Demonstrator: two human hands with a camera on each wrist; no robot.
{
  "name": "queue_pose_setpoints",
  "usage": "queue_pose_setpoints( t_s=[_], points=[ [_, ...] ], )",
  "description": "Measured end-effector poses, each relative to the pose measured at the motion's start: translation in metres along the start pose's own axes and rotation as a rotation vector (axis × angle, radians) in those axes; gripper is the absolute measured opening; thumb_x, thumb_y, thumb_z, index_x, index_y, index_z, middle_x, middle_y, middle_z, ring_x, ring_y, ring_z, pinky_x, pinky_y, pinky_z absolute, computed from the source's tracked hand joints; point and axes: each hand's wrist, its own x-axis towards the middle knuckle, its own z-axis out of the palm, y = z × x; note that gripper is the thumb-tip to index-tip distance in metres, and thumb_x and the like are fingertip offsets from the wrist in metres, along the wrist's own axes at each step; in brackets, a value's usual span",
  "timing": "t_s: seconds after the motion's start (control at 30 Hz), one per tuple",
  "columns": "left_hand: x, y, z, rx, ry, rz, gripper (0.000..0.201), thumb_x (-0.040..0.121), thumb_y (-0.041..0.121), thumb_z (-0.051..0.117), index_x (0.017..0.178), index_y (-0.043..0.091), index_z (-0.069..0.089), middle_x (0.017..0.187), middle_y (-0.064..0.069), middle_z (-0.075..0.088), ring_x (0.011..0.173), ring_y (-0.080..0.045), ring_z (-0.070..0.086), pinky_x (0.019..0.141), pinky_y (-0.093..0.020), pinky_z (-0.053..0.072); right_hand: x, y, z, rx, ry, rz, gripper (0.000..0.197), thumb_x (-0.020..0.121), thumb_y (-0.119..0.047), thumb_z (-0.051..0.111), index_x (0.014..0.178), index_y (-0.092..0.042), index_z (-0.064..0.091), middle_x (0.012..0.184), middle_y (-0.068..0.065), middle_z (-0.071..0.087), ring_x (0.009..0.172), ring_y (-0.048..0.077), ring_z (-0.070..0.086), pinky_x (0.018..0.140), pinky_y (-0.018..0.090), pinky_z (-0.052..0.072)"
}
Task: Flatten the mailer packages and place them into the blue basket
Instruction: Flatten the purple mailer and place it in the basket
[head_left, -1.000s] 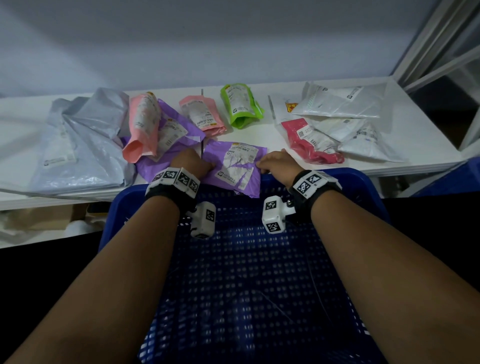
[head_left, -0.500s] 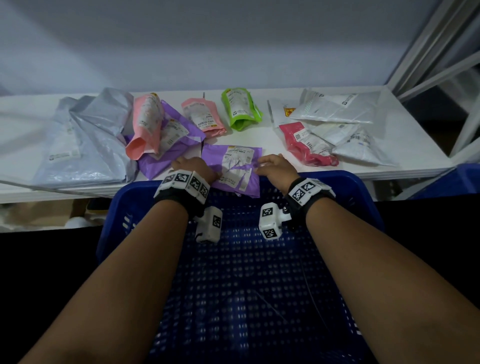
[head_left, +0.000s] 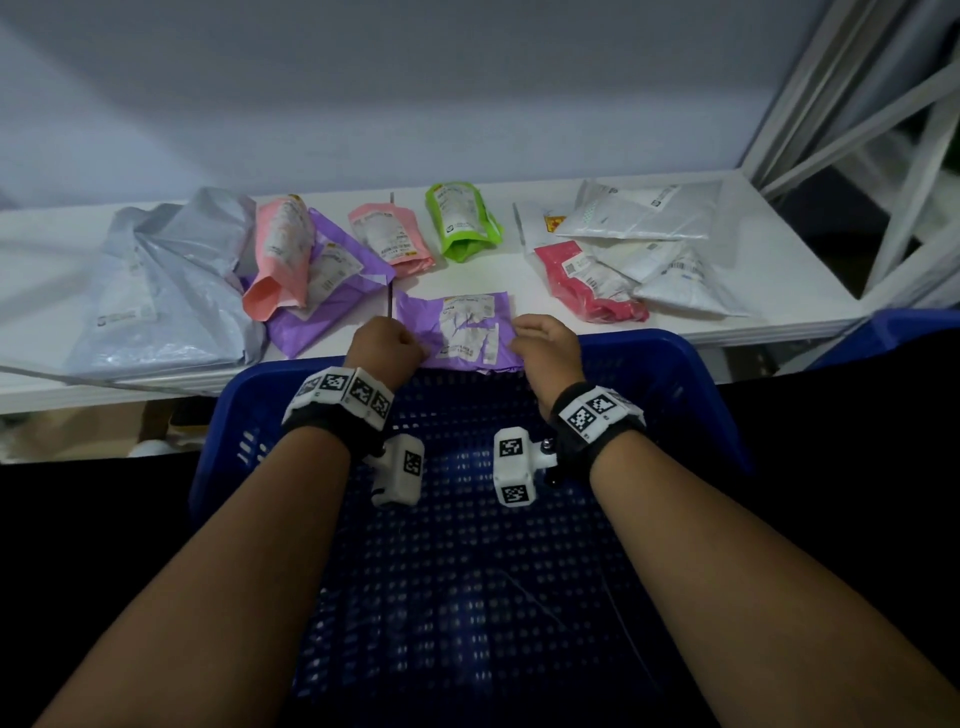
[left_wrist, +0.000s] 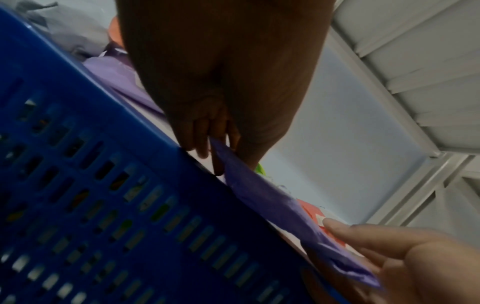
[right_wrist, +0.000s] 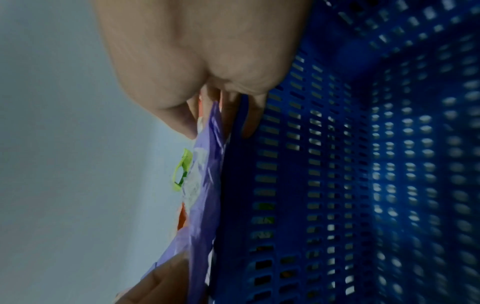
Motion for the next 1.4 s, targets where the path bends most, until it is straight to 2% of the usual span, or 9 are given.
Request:
queue_pose_setpoints(
  t_s=[0.2,0.33,0.5,0.57,0.77,0.93,1.07,1.2,1.4],
  points=[
    [-0.037,0.016,0.007,-0.408,-0.085,0.099,0.021,0.077,0.003,0.082,0.069,0.013,0.065,0.068,-0.001,0.064,0.058,-0.004,0.056,0.062,-0.015,0.046,-0.011,0.015,-0.016,0.199,0.122,0.065,0.027,0.085,0.006,0.062,0.105,-0.010,0.068,0.098,0.002,0.070,0.089,0.015,0.066,0.073,0.020,0.051],
    [-0.048,0.010,0.022,-0.719,-0.237,-0.174,0.041,0.069,-0.011,0.078,0.093,0.013,0.055,0.079,-0.011,0.060,0.074,-0.026,0.061,0.079,-0.042,0.057,-0.011,0.033,-0.036,0.263,0.040,0.220,0.039,0.084,0.013,0.057,0.113,-0.012,0.064,0.111,0.015,0.069,0.098,0.032,0.069,0.089,0.046,0.058],
    [-0.061,-0.003,0.037,-0.847,-0.347,-0.408,0.047,0.058,0.019,0.090,0.090,-0.004,0.065,0.088,-0.026,0.067,0.083,-0.038,0.063,0.087,-0.053,0.055,-0.028,0.042,-0.044,0.157,-0.252,0.428,0.045,0.084,0.022,0.042,0.117,-0.001,0.063,0.103,0.019,0.070,0.089,0.033,0.071,0.075,0.042,0.060],
    [-0.066,-0.014,0.043,-0.829,-0.340,-0.428,0.044,0.069,0.010,0.085,0.107,-0.006,0.068,0.103,-0.029,0.071,0.097,-0.046,0.068,0.090,-0.063,0.053,-0.037,0.044,-0.045,0.120,-0.310,0.496,0.036,0.088,0.015,0.043,0.107,-0.006,0.065,0.094,0.014,0.071,0.077,0.027,0.071,0.065,0.035,0.060],
    [-0.074,-0.024,0.050,-0.705,-0.426,-0.413,0.049,0.063,0.025,0.088,0.106,0.008,0.072,0.100,-0.017,0.075,0.097,-0.038,0.071,0.090,-0.056,0.056,-0.041,0.055,-0.039,0.248,-0.330,0.575,0.043,0.090,-0.036,0.069,0.122,-0.007,0.066,0.118,0.020,0.070,0.112,0.039,0.065,0.101,0.058,0.048],
    [-0.074,-0.027,0.063,-0.754,-0.202,-0.399,0.023,0.095,0.032,0.065,0.094,0.010,0.070,0.092,-0.017,0.074,0.088,-0.035,0.072,0.085,-0.050,0.059,-0.037,0.075,-0.024,0.155,-0.251,0.479,0.043,0.091,-0.030,0.071,0.120,0.002,0.066,0.112,0.024,0.071,0.103,0.040,0.069,0.095,0.057,0.052],
    [-0.071,-0.035,0.067,-0.518,-0.012,-0.307,0.042,0.101,0.042,0.052,0.069,0.014,0.059,0.070,-0.008,0.064,0.066,-0.025,0.061,0.062,-0.029,0.048,-0.036,0.091,-0.009,0.090,-0.189,0.451,0.039,0.089,-0.039,0.072,0.102,-0.002,0.072,0.102,0.021,0.074,0.099,0.041,0.070,0.093,0.059,0.053],
    [-0.076,-0.030,0.067,-0.350,0.085,-0.261,0.056,0.103,0.048,0.042,0.062,0.013,0.054,0.061,-0.006,0.059,0.056,-0.022,0.056,0.051,-0.027,0.038,-0.016,0.120,0.005,0.047,-0.110,0.426,0.059,0.069,-0.066,0.076,0.087,-0.010,0.069,0.091,0.021,0.072,0.095,0.049,0.068,0.083,0.068,0.053],
    [-0.076,-0.039,0.073,-0.274,0.112,-0.281,0.066,0.103,0.053,0.035,0.060,0.007,0.052,0.062,-0.010,0.057,0.057,-0.024,0.054,0.052,-0.030,0.036,-0.035,0.092,0.017,-0.317,0.029,0.186,0.056,0.102,-0.039,0.051,0.055,-0.010,0.039,0.056,0.007,0.045,0.053,0.023,0.044,0.060,0.030,0.036]
  ],
)
